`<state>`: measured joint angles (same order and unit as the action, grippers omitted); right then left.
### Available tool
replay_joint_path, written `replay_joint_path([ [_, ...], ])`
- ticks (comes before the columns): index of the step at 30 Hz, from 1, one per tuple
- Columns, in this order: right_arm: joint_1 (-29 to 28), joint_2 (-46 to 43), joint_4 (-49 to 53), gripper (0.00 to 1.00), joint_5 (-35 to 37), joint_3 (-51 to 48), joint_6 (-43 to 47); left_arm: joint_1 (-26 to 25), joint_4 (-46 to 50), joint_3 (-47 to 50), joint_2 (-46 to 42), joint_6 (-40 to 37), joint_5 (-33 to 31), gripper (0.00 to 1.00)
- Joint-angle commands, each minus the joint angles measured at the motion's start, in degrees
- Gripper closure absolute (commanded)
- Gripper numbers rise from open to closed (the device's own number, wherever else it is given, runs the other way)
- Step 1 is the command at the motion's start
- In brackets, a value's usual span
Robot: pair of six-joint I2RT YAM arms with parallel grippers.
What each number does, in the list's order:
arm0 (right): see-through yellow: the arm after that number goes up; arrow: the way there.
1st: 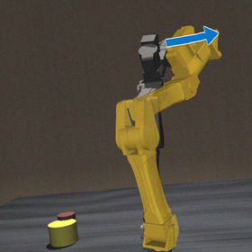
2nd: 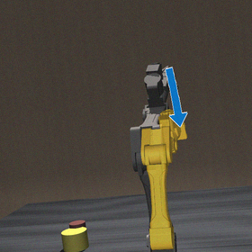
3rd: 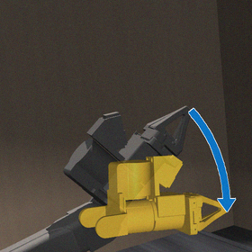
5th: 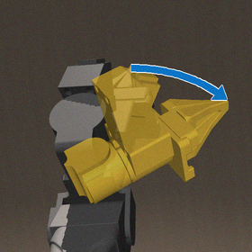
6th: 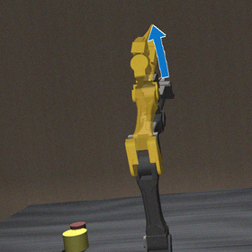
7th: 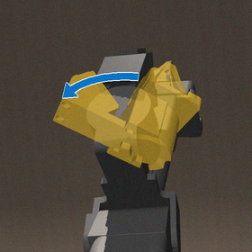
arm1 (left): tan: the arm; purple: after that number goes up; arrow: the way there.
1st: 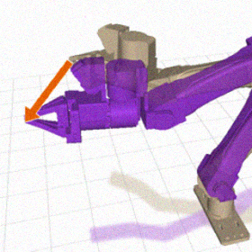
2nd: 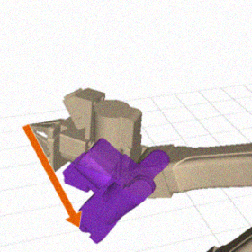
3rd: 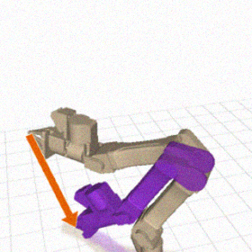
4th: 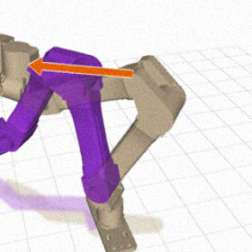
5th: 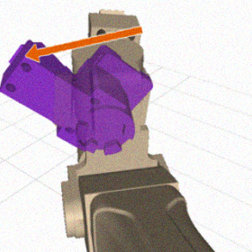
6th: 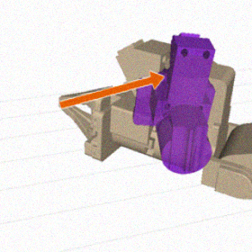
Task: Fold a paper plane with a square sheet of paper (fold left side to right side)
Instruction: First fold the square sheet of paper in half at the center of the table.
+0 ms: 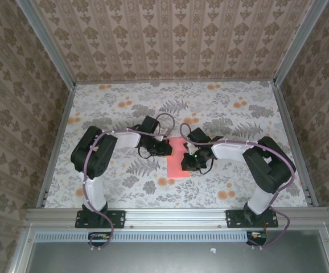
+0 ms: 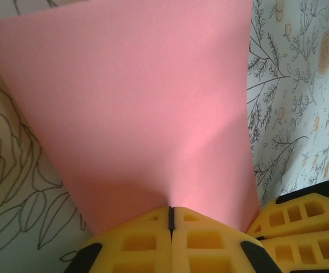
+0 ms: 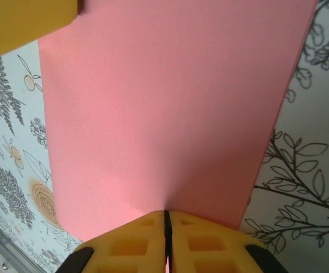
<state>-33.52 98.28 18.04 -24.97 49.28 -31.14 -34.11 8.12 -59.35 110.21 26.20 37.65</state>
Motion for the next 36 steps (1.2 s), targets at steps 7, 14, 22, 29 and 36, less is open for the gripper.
replay_joint_path([
  [7,0.5,2.8,7.2,0.90,7.2,-1.3,1.9,3.2,0.1,-3.5,3.7,0.2,-6.6,1.00],
  [14,0.5,3.0,7.0,0.90,6.8,-1.5,2.1,4.1,1.5,-7.6,5.9,-0.4,-7.1,1.00],
  [22,0.6,3.0,7.3,0.90,6.5,-1.5,2.5,5.4,2.5,-11.5,9.2,-0.9,-7.3,1.00],
  [29,0.5,3.1,7.4,0.90,6.4,-1.5,2.5,6.5,4.3,-15.9,11.5,-1.7,-7.7,1.00],
  [36,0.6,3.3,7.6,0.90,6.1,-1.5,2.8,6.9,5.6,-19.6,14.1,-2.2,-7.9,1.00],
])
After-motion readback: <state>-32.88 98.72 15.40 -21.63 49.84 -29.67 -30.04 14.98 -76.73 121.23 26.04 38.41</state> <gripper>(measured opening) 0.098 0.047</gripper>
